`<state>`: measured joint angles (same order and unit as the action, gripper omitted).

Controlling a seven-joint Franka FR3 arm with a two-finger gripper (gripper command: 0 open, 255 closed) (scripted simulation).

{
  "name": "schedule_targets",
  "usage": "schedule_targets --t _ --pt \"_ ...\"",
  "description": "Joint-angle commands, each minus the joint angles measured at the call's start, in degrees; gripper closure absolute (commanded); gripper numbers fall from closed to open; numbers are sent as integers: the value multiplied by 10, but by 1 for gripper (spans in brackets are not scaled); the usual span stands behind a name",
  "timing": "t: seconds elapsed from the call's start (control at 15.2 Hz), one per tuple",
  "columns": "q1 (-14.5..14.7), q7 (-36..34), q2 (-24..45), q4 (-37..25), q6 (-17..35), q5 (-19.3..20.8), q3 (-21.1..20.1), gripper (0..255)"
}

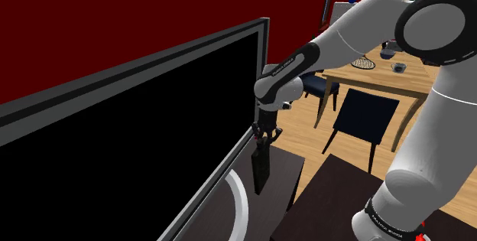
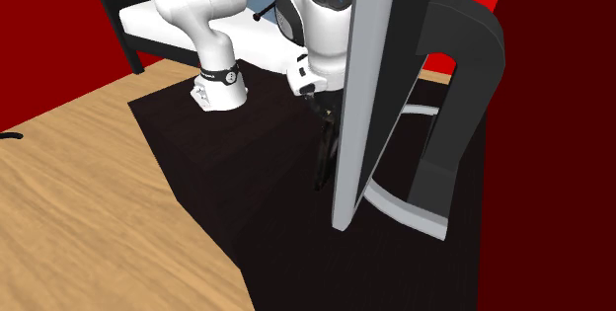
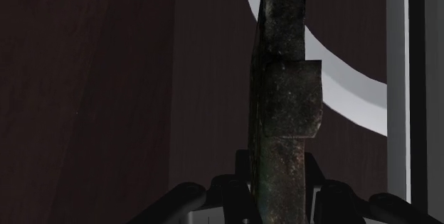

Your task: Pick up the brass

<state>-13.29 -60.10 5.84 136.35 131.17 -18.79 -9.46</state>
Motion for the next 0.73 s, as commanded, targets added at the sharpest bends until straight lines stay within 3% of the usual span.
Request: schedule_targets --t 0.0,0.66 --pt "0 -4 -11 -5 -15 2 0 255" --pt "-3 -19 -58 -21 -77 8 2 255"
